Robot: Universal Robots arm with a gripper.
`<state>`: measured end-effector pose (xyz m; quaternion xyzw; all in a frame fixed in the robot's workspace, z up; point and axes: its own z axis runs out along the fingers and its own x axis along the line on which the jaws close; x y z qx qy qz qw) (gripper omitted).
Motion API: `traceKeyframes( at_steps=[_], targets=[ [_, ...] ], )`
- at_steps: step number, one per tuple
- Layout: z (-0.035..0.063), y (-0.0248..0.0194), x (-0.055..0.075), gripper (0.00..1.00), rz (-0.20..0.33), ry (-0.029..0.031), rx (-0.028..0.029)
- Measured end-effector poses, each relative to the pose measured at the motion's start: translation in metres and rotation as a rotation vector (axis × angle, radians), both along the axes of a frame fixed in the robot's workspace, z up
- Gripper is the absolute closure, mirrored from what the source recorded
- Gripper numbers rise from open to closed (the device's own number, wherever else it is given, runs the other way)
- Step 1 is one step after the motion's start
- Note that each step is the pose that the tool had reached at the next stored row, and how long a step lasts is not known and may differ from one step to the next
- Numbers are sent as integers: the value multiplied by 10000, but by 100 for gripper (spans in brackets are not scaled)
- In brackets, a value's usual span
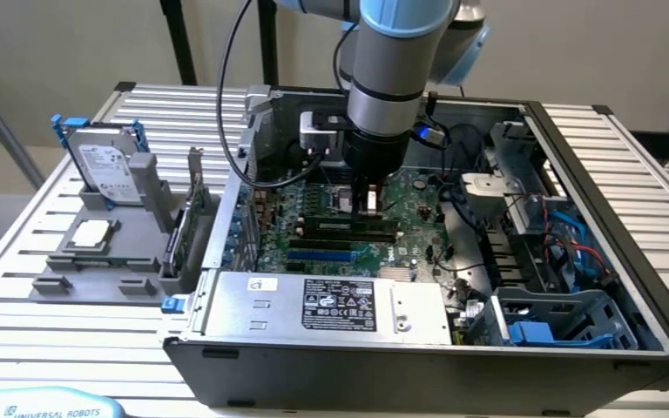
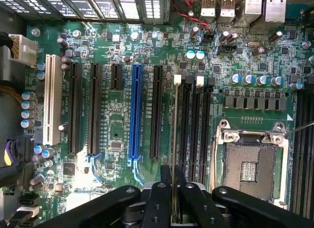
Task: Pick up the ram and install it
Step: 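Insert the ram into the slot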
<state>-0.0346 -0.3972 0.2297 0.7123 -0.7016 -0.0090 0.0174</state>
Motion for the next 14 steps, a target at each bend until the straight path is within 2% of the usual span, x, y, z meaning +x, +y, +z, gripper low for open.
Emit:
traceKeyframes(
  at_steps=[9, 14],
  targets=[
    [-17, 29, -3, 86, -64, -6, 1],
    [-28, 30, -8, 86, -64, -10, -6]
  ],
)
